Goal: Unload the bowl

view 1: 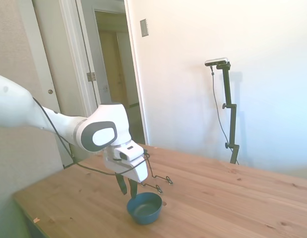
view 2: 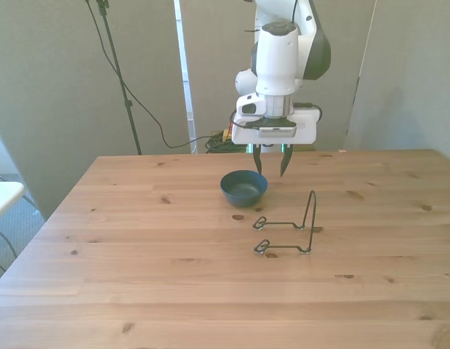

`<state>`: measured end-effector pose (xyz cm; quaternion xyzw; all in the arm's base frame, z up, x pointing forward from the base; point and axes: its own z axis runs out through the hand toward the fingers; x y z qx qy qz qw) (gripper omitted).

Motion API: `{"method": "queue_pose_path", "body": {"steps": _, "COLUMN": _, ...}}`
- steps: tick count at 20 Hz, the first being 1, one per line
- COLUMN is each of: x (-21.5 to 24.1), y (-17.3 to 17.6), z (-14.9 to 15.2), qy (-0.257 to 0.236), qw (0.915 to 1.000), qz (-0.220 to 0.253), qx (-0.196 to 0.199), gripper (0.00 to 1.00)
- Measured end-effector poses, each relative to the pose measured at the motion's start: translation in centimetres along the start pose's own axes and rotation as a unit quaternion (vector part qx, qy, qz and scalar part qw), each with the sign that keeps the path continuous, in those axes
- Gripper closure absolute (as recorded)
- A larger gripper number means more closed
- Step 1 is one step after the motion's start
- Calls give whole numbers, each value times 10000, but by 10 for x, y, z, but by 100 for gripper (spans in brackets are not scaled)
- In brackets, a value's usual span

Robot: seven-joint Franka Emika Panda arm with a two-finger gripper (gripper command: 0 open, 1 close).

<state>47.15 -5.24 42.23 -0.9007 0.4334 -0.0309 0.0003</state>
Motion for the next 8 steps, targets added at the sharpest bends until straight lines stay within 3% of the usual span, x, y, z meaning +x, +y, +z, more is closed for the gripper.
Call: {"method": "queue_pose_path", "body": {"steps": 8, "x": -60, "y": 25, "z": -58, "qy": 374, "qw": 9991, "qz": -116, "qx": 148, "gripper": 0}}
